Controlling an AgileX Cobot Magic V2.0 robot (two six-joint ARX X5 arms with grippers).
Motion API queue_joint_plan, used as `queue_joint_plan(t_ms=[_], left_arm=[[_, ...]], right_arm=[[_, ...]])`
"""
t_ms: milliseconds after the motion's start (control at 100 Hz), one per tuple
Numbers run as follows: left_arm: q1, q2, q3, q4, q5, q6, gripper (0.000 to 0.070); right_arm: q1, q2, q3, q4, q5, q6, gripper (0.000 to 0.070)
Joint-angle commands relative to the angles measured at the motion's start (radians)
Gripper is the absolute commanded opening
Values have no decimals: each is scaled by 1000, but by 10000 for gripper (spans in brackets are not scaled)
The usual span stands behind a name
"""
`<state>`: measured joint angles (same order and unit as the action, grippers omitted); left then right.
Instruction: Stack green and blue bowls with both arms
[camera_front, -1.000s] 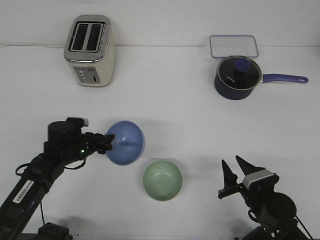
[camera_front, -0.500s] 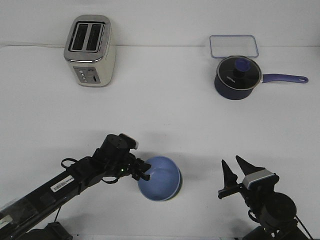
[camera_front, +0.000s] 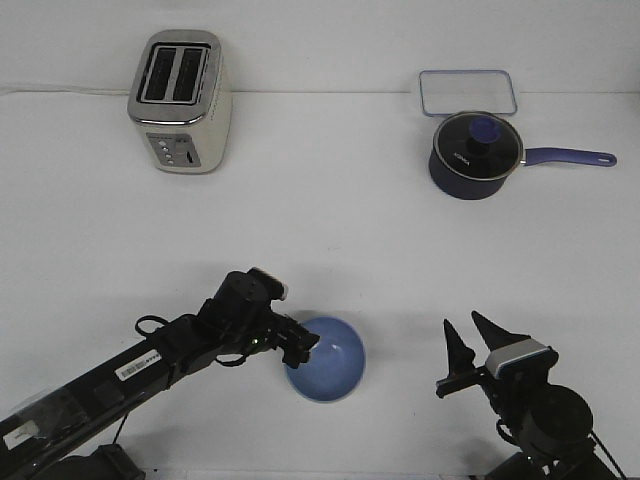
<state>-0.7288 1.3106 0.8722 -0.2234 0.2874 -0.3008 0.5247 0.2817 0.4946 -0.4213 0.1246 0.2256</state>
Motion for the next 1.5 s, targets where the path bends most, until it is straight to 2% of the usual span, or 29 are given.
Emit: queue_joint_plan(t_ms=[0,130,250,350,390,430,470,510,530,550,700,930,1030,1490], left_arm=[[16,-32,22,17,-10,19,435],[82,-132,33,14,-124,53,435],[174,-251,36,16,-297,93,431],[256,-338,36,8,-428,132,395],[288,-368,36,3,-462,151,333],[321,-397,36,-9,-478,174,238],[353,-423,36,-25,-479,197,118],[380,-446,35,-50,-479,210,0],[394,-458,35,-67,-479,211,4],[406,-468,35,-80,-479,211,15],[466,-587,-34,-108,-507,217,13],[480,-946,-316,124,-524,267,12],[481,-1059,-378,157,-524,265,12],[481,-1145,-380,143,-523,262,15]], right_arm=[[6,0,0,10,8,8,337],[6,0,0,20,14,-1,337],[6,1,0,44,41,-15,337],[6,1,1,81,80,-50,335],[6,1,2,92,98,-59,332],[6,1,2,102,112,-67,299],[6,1,2,108,117,-75,214],[6,0,2,110,124,-85,89],[6,0,2,111,130,-90,19],[6,-1,2,112,135,-93,0],[6,-58,2,78,142,-93,3],[6,-177,-5,77,191,-137,3],[6,-179,-5,77,190,-135,3],[6,-179,-5,77,190,-129,3]])
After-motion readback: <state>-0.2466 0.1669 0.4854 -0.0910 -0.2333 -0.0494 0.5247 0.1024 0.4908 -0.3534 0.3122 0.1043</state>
